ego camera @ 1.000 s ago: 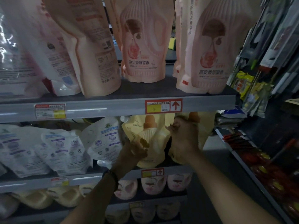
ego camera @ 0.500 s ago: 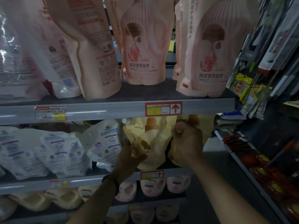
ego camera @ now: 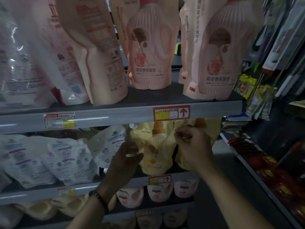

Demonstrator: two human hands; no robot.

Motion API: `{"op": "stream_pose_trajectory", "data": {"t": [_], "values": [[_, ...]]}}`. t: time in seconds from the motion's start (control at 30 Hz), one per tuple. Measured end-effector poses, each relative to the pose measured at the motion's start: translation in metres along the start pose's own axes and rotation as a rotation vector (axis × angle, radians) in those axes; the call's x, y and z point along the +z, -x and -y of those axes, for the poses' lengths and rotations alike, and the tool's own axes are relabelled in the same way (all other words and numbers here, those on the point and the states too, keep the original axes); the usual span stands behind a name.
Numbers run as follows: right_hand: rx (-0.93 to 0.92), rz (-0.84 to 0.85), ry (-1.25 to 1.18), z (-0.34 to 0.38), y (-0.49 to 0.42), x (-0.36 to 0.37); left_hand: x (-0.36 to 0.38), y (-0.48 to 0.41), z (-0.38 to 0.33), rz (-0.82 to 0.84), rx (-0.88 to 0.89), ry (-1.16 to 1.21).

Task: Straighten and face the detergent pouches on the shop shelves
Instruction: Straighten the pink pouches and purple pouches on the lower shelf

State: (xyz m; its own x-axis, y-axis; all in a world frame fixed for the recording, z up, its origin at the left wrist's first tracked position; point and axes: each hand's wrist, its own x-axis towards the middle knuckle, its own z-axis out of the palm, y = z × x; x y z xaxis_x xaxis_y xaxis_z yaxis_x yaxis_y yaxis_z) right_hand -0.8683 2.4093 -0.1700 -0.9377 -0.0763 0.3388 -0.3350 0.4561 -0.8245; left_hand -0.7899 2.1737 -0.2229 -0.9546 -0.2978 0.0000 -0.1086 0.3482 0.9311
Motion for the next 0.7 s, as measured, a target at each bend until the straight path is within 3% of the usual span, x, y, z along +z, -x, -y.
{"op": "stream_pose_trajectory", "data": {"t": [0.33, 0.53, 0.7], "values": [[-0.009, 0.128, -0.079, 0.065, 0.015, -0.003, -0.050, 0.035, -0.082, 0.112, 0.076, 0.031], [-0.058, 0.104, -0.176, 0.126, 0.006, -0.010, -0.100, 0.047, -0.138, -0.035, 0.280, -0.021], [-0.139, 0.078, -0.152, 0.161, -0.012, -0.011, -0.130, 0.041, -0.173, -0.267, 0.408, -0.036]]}}
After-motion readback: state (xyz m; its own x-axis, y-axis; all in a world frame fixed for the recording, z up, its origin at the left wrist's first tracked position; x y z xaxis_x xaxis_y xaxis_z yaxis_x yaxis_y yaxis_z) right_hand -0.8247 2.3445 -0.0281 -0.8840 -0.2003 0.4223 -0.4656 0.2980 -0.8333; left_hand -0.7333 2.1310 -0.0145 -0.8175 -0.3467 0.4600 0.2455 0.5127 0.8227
